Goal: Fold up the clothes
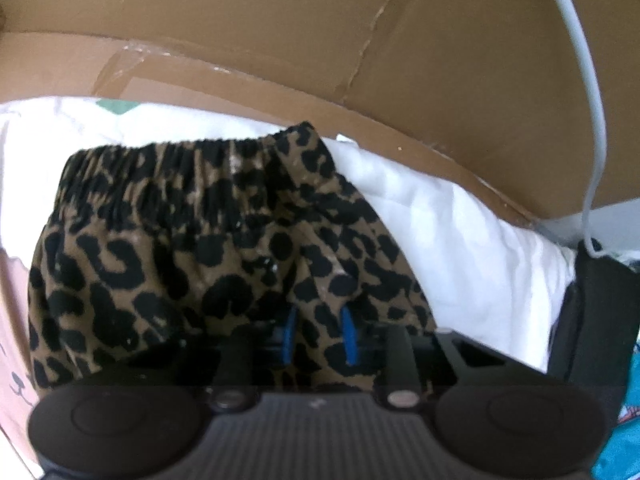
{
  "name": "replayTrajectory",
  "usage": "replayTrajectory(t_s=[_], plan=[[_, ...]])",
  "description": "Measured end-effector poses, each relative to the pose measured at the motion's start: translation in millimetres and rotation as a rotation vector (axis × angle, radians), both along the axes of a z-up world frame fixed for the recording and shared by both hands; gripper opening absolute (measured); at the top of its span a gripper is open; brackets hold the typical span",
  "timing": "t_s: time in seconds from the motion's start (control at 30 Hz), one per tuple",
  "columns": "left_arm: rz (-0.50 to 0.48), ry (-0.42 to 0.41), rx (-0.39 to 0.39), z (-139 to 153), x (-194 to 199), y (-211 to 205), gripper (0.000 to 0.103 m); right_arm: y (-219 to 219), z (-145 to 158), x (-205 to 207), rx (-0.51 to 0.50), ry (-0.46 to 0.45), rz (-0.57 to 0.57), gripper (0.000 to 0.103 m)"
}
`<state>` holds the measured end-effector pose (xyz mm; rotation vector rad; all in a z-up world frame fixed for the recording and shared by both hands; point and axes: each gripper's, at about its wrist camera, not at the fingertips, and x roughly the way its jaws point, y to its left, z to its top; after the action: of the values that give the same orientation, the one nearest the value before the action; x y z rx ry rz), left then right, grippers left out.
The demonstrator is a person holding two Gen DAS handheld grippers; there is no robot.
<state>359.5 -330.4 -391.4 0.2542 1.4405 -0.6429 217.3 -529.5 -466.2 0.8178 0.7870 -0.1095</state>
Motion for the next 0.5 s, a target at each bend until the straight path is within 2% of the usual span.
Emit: replayTrajectory(t_s=[0.17,0.33,0.43,0.5], plan=[[0.057,0.024,-0.02,3,-4,24,0.022,2,0,0,-0.005,0.001,-0.006,0.012],[0.069,0.018,-0.034,7,-5,38,0.022,2,-1,1,-0.004,0.001,-0.004,0.012],[0.086,0.008,-0.037,10,-5,43,0.017,2,-1,1,-0.003,0.001,-0.005,0.012],[0.09,0.014,-0.05,13,-5,47,0.008,1,0,1,-0.003,0.001,-0.007,0.012]])
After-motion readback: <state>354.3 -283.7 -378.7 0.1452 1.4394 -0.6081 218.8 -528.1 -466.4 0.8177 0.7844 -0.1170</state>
